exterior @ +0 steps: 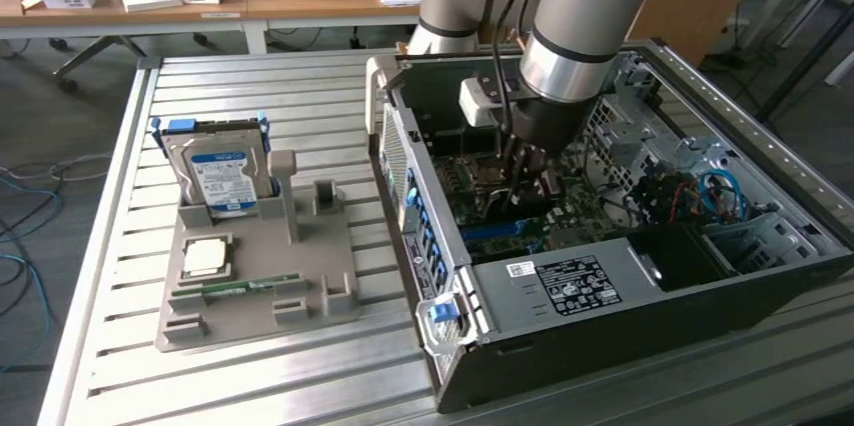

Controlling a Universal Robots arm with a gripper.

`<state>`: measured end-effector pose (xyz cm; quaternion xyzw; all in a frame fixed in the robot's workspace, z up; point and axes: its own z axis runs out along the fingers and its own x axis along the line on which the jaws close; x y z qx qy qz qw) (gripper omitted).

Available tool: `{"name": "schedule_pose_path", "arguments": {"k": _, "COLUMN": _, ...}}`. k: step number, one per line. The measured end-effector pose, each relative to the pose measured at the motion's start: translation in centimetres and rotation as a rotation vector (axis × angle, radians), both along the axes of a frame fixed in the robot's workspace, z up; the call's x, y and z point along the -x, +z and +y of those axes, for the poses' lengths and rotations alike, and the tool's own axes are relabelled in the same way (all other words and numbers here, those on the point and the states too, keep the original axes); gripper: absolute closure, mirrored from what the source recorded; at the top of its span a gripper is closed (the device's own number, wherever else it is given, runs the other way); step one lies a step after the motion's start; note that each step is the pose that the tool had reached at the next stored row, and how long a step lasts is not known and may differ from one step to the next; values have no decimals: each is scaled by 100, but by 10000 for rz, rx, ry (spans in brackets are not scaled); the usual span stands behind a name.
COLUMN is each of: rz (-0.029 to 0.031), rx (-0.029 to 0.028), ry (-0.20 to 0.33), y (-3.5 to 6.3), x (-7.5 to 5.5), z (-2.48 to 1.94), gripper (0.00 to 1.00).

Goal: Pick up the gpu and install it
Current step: 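Insert the gpu into the slot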

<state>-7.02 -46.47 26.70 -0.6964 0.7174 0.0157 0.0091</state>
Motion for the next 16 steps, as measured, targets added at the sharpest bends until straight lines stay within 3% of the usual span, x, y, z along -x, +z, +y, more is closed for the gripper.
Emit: {"name": "schedule_pose_path", "arguments": {"k": 16, "rz": -8, "rx": -2, "ry": -1, "y": -40, "x": 8, "z": 0, "gripper": 74}}
